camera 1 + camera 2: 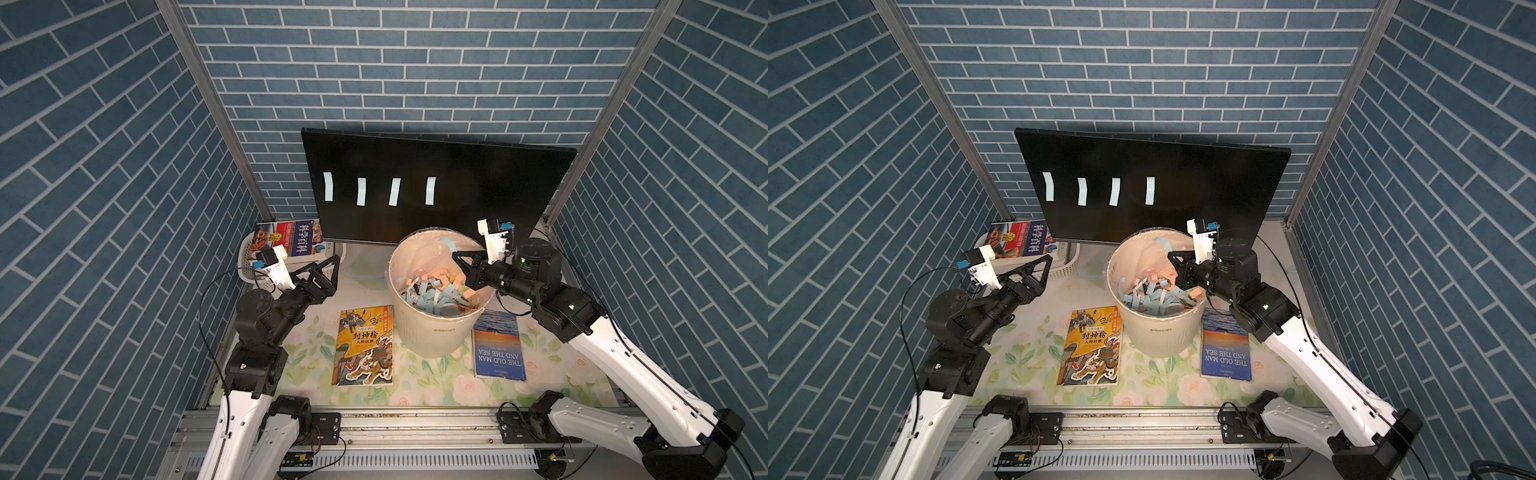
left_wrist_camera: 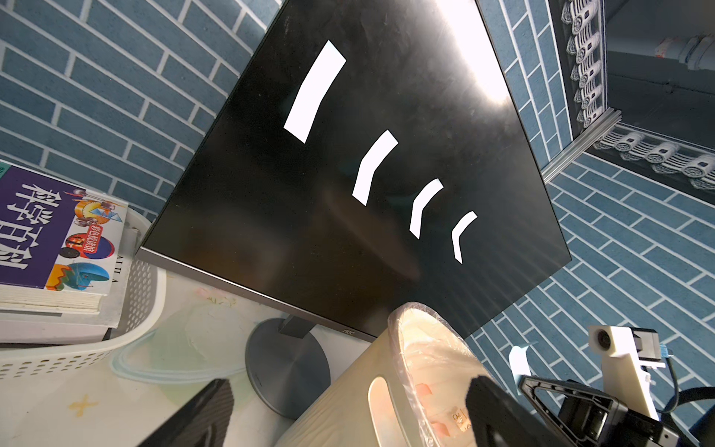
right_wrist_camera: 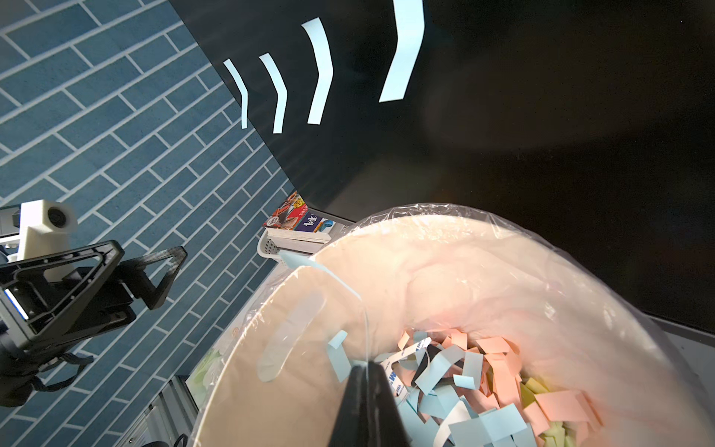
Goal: Remove the sticky note from the monitor
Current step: Place the sticky note in the trash bin.
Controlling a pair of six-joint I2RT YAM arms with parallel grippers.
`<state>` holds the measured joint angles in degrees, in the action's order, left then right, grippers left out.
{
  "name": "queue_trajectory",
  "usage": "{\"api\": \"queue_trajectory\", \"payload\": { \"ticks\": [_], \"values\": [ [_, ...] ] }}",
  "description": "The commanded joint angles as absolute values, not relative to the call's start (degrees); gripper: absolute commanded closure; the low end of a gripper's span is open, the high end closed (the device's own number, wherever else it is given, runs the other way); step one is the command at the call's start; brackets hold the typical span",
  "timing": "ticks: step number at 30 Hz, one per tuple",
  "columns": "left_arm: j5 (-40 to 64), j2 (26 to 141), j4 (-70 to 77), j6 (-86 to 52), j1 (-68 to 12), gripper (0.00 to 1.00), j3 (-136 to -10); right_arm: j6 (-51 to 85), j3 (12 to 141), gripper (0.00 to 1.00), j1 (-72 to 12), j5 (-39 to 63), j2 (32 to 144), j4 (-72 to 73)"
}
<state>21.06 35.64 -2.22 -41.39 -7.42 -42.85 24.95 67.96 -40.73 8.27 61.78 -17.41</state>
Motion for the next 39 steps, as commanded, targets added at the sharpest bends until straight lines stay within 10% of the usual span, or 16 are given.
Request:
{"api": "queue_trajectory", "payload": {
  "ticks": [1,20,32,35,39],
  "values": [
    [21.9,36.3,1.1,-41.4,-7.5,0.0,-44.7,22.7,70.0,0.92,-42.4,4.7,63.4,-20.3],
    [24.6,44.7,13.0,-46.1,-7.5,0.0,-43.5,22.8,67.9,0.65,-43.9,3.0,63.5,-17.3],
    [28.3,57.1,23.9,-52.2,-6.3,0.0,-50.4,22.9,60.6,0.28,-43.4,3.8,54.9,-11.3],
    [29.0,59.7,26.5,-54.8,-5.3,0.0,-51.8,23.4,59.3,0.01,-43.3,3.2,52.3,-11.3],
    [29.6,62.2,29.9,-58.6,-3.9,0.0,-52.4,24.6,57.1,0.0,-43.3,2.0,48.2,-11.4]
  ]
}}
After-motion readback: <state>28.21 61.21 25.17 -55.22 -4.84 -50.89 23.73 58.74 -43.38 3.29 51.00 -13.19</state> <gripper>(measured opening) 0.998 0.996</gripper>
